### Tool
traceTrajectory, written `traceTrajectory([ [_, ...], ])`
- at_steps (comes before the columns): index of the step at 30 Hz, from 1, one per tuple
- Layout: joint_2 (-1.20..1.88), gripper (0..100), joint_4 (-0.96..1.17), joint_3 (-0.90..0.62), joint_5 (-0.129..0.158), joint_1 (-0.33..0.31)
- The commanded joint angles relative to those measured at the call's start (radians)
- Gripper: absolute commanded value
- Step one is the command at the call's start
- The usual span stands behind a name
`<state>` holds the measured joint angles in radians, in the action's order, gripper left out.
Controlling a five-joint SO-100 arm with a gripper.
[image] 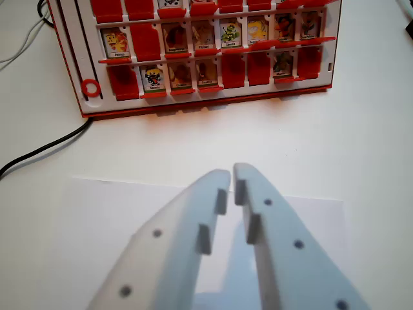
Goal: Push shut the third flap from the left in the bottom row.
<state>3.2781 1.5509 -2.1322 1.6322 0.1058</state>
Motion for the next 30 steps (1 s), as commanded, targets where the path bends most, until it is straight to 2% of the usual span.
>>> traceTrajectory([
  [1, -0.005, 0, -0.005, 0.063, 0.002, -0.006],
  [10, -0.005, 0, -0.006, 0.023, 0.003, -0.026],
  [14, -0.005, 0, -0.078, -0.080, 0.009, -0.034],
  [17, -0.005, 0, -0.176, -0.190, 0.028, -0.046],
  [24, -0.009, 0, -0.387, -0.437, 0.094, -0.061],
  [30, -0.057, 0, -0.497, -0.551, 0.104, -0.038],
])
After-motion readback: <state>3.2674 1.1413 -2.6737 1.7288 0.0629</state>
